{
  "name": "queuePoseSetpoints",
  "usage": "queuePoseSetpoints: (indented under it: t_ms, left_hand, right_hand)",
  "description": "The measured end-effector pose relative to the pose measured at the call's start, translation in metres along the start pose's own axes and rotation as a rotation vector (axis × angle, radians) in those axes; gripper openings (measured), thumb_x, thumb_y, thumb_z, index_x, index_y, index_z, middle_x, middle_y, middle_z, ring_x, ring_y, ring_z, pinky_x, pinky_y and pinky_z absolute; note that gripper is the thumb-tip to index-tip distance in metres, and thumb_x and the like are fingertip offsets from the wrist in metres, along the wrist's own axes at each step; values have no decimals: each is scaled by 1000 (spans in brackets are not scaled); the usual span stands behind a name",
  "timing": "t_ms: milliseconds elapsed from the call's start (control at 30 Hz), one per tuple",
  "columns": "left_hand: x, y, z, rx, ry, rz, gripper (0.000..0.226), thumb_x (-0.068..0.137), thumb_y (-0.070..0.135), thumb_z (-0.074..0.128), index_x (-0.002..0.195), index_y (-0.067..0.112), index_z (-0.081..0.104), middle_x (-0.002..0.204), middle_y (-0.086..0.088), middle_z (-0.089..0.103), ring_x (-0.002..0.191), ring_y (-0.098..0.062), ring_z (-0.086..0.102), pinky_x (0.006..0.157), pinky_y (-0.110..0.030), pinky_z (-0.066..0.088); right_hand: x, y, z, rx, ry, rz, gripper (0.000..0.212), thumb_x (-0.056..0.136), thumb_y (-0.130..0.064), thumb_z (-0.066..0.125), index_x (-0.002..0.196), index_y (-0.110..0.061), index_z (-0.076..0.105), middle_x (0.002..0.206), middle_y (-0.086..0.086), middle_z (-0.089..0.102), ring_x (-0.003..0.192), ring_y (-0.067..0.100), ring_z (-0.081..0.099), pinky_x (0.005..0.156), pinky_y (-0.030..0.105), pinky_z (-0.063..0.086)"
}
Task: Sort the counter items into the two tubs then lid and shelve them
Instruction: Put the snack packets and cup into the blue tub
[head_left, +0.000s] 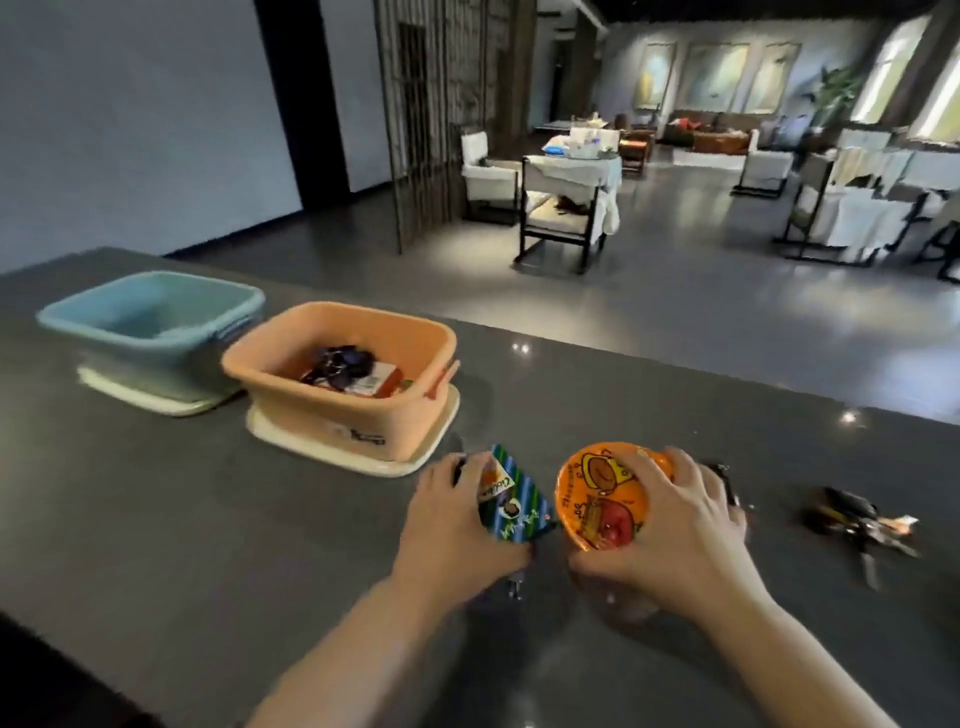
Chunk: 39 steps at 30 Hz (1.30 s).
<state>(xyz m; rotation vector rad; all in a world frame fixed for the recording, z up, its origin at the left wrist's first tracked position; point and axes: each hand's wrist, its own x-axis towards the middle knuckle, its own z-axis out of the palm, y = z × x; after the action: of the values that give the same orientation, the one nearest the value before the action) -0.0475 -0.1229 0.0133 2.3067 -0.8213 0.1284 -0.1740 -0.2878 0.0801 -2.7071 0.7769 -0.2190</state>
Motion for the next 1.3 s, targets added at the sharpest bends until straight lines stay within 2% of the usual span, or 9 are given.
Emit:
queuePoseSetpoints:
  t_ms: [233,500,733,933,1067,1300]
  left_hand:
    - [-35,-134,-145,134,180,-144,104,45,68,65,137,33,32,130,10,36,123,-10,25,100,-25,31]
    - [-28,-256,-273,188,237,-162,107,44,77,58,138,32,33,132,8,37,123,-11,26,100,-28,32]
    - [17,-331,-315,175,256,-201,102,41,70,62,134,35,39,126,9,42,118,-10,27,90,-23,30]
    - [71,-376,-346,145,320,-222,98,47,63,73,134,32,42,124,10,42,118,-12,29,92,-24,30]
    - [120,-407,-367,125,318,-203,95,51,60,77,134,32,41,124,12,39,121,-13,27,93,-27,32]
    - [215,-484,-385,149,183,-169,95,55,56,78,137,29,38,132,3,41,124,-18,30,96,-33,36]
  right_hand:
    - [13,-181,49,61,-38,-256,106,40,-77,62,134,-50,24,145,-1,25,136,26,19,106,51,27]
    - [33,-343,87,121,-10,-269,103,42,-73,69,134,-53,28,146,0,24,134,27,22,104,50,27]
    - [82,-405,99,99,14,-309,102,45,-72,72,135,-49,31,145,0,27,132,26,24,105,51,29]
    - [144,-455,98,161,54,-361,100,47,-68,76,135,-48,33,146,2,28,135,27,24,105,49,28]
    - [185,-496,98,200,92,-362,100,43,-69,72,134,-46,38,141,2,34,130,27,30,108,49,30]
    - [263,-574,139,251,162,-284,99,43,-64,74,134,-40,41,140,5,36,130,28,31,108,49,31]
